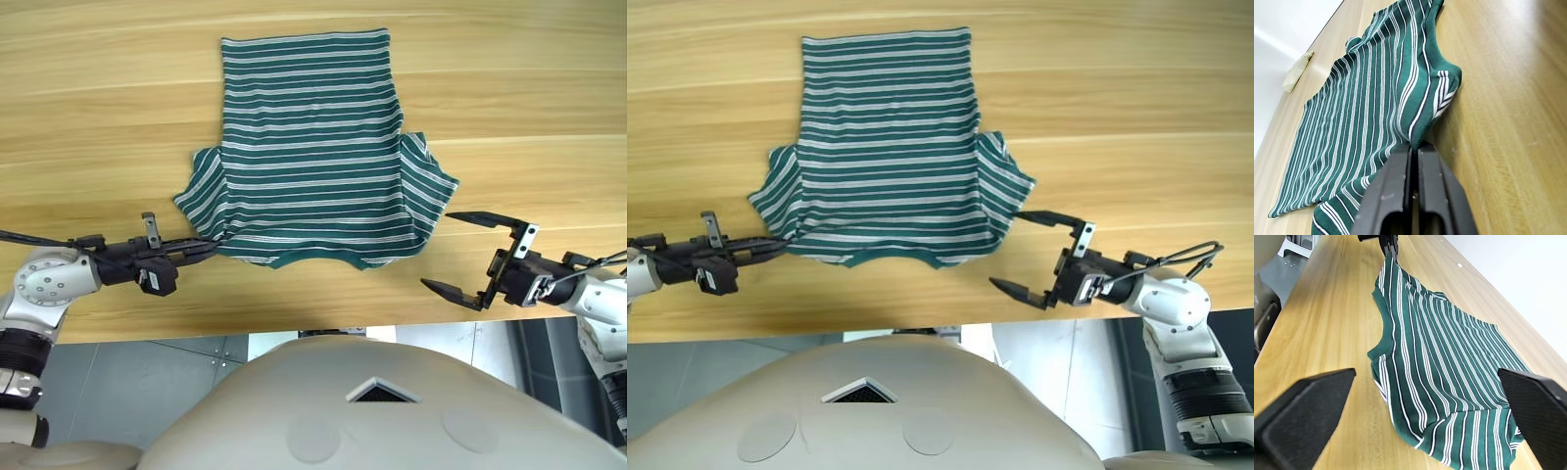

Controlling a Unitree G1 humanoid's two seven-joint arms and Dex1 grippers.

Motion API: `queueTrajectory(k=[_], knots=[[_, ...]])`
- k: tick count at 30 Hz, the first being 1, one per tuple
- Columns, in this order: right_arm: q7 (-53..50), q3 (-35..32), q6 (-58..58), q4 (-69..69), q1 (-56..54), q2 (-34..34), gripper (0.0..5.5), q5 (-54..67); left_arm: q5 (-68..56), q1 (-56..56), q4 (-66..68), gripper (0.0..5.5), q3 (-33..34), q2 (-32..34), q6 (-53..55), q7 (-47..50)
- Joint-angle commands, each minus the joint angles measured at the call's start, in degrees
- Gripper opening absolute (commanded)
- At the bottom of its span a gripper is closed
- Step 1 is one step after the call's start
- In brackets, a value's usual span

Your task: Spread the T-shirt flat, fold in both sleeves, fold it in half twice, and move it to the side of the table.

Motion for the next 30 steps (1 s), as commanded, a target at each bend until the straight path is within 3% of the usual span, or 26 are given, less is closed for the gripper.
queueTrajectory(k=[1,3,15,22,25,30], knots=[[0.59,-1.55,0.11,-1.57,0.81,0.09,5.38,0.55,4.96,-1.81,1.85,0.0,0.26,0.96,2.17,-0.22],[0.57,-1.74,0.27,-1.85,0.96,0.24,5.38,0.34,6.29,-2.26,2.15,0.0,0.18,0.57,3.33,0.01],[0.8,-3.03,0.5,-2.98,2.17,0.45,5.4,0.44,4.24,-1.71,0.34,1.84,-0.41,1.06,5.14,-1.78],[-0.06,-6.22,2.04,-4.48,1.39,0.97,5.4,2.94,-9.73,4.96,-9.95,2.94,1.16,7.41,-2.1,-2.47],[-0.02,-7.38,2.51,-4.6,1.37,1.6,5.4,2.92,-13.44,3.28,-6.11,3.42,3.35,7.54,-2.07,-2.71],[-1.55,-9.22,3.14,-2.99,-1.02,2.83,5.4,-0.6,-11.63,-4.02,6.55,3.28,7.18,4.96,-0.83,-2.76]])
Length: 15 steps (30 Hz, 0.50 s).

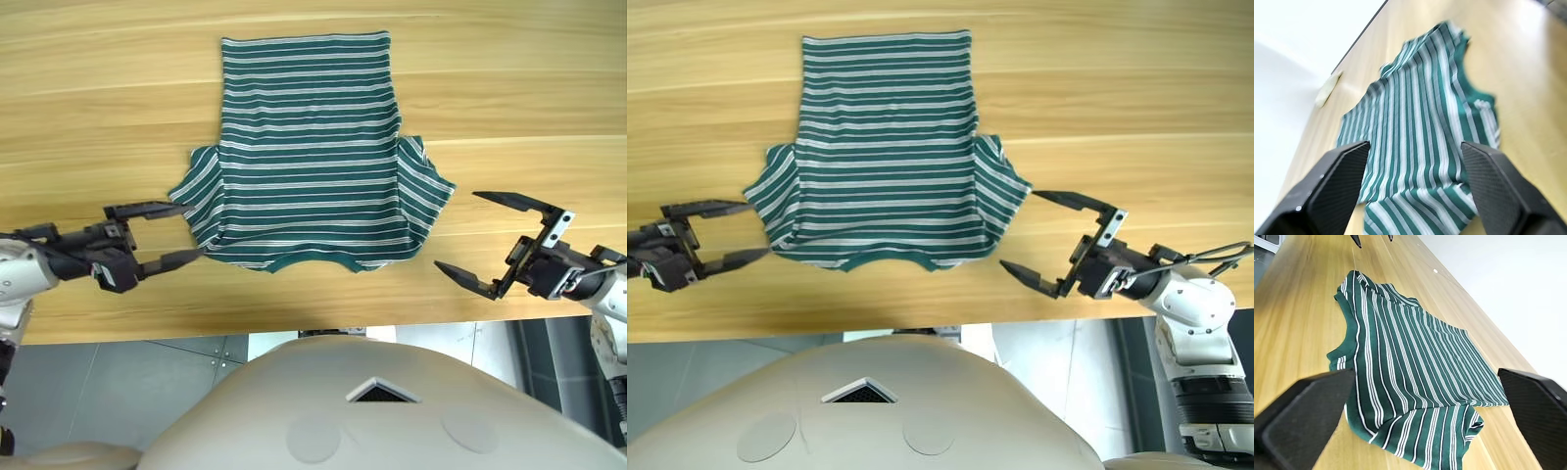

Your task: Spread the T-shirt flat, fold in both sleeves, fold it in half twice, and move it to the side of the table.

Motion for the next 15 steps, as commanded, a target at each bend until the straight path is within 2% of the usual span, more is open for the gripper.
queueTrajectory(k=[1,3,7,15], knots=[[-1.41,-1.86,0.73,1.12,-2.83,0.87,5.4,-3.33,5.35,-7.06,9.91,3.1,2.52,-2.58,1.89,0.49],[-1.76,-1.93,0.88,1.24,-3.68,0.94,5.4,-4.75,12.35,-10.53,14.43,2.7,2.58,-4.06,3.0,2.71],[-1.99,-2.19,0.51,1.3,-4.53,1.51,5.4,-6.16,32.45,-17.87,21.67,2.11,0.78,-6.24,7.28,13.26],[-2.84,-2.46,-0.51,0.78,-2.65,2.64,5.4,-7.58,43.54,-20.87,22.2,1.03,-3.8,-7.46,7.86,17.08]])
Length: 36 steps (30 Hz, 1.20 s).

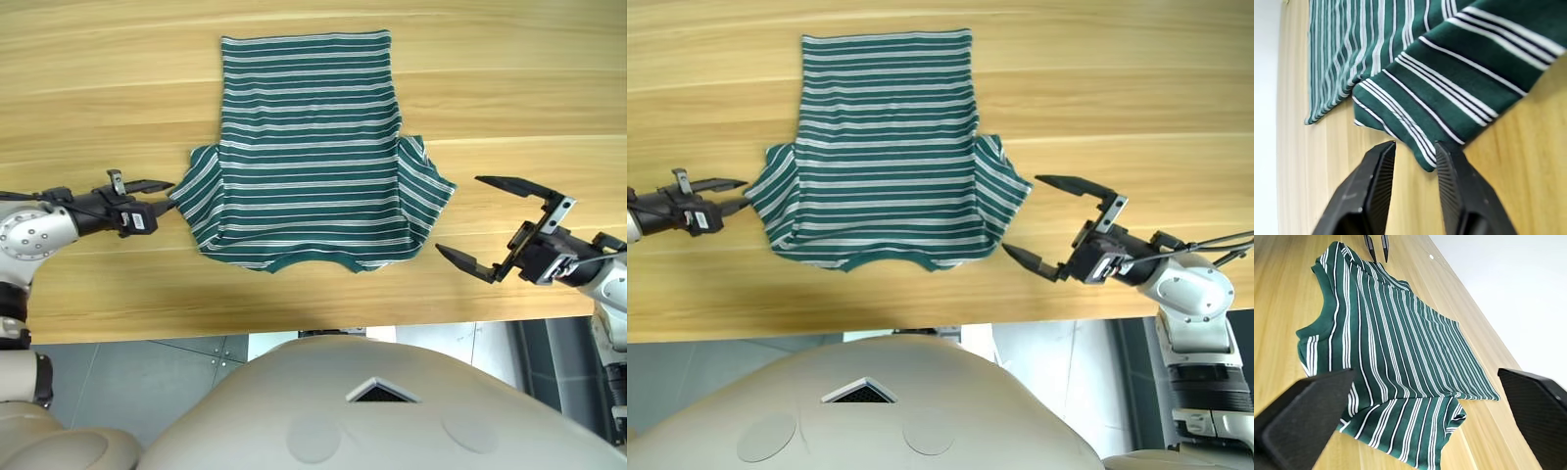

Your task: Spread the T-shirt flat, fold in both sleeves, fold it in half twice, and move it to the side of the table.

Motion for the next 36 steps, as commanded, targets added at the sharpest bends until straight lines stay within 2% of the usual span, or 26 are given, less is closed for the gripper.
queueTrajectory(k=[1,5,16,22,36], knots=[[-0.8,-0.75,-0.82,-0.7,1.29,0.75,5.4,-0.79,2.95,-2.73,1.59,0.87,-2.36,-0.3,0.42,0.57],[-1.85,-1.22,-1.31,-1.19,3.32,1.32,5.4,-1.22,3.19,-4.48,2.89,0.15,-3.87,-0.11,0.15,0.08],[-3.13,-1.16,-1.55,-1.36,4.36,2.0,5.4,-1.94,-4.13,-0.81,0.22,1.94,1.41,5.3,-2.6,2.22],[-3.42,-1.24,-1.53,-2.08,5.0,1.71,5.4,-1.85,2.09,0.76,-1.11,2.85,1.23,6.53,0.55,4.81],[-3.75,-0.52,-0.44,-4.4,5.16,1.7,5.4,-1.82,7.29,-0.66,-1.54,5.13,-2.94,4.32,2.8,5.97]])
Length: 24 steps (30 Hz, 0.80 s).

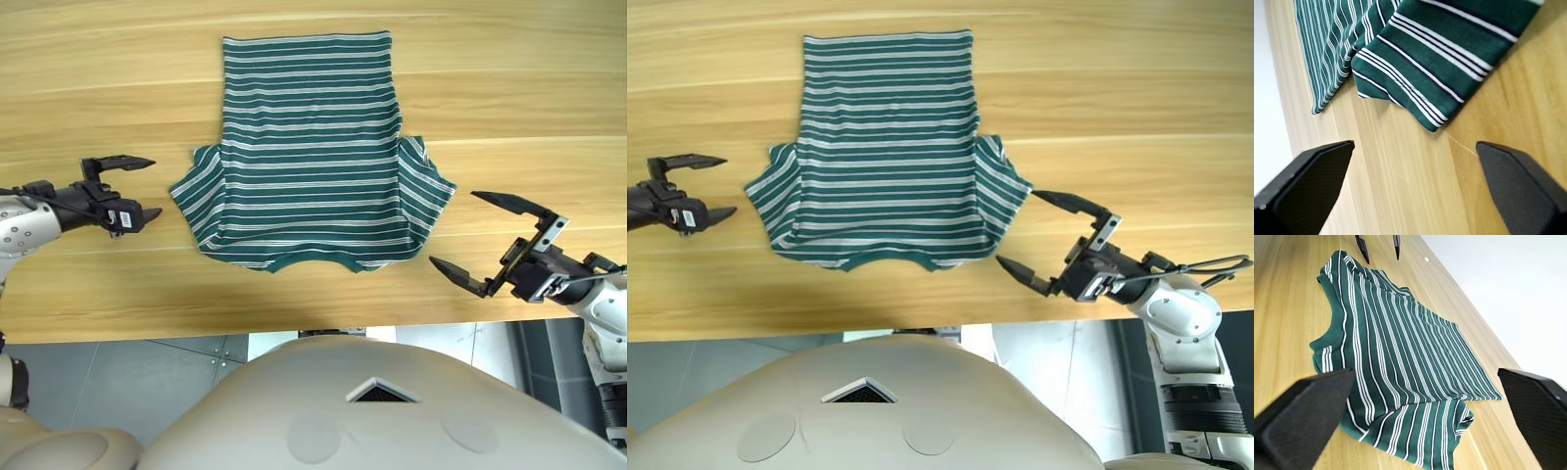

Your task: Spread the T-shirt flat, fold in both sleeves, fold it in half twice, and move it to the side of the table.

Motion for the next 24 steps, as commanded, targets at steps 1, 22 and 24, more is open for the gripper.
queueTrajectory(k=[1,22,24], knots=[[0.01,-0.09,0.78,-1.01,-0.42,-0.23,5.4,0.11,3.06,-0.92,1.76,5.13,-2.47,-1.19,1.16,0.46],[0.68,0.1,1.51,-1.72,-0.79,-0.6,5.4,0.86,3.78,-5.93,6.17,5.13,-8.71,-5.28,-1.4,1.53],[0.66,0.21,1.47,-1.73,-0.83,-0.52,5.4,0.78,3.85,-6.07,6.21,5.13,-9.1,-5.67,-1.62,1.65]])
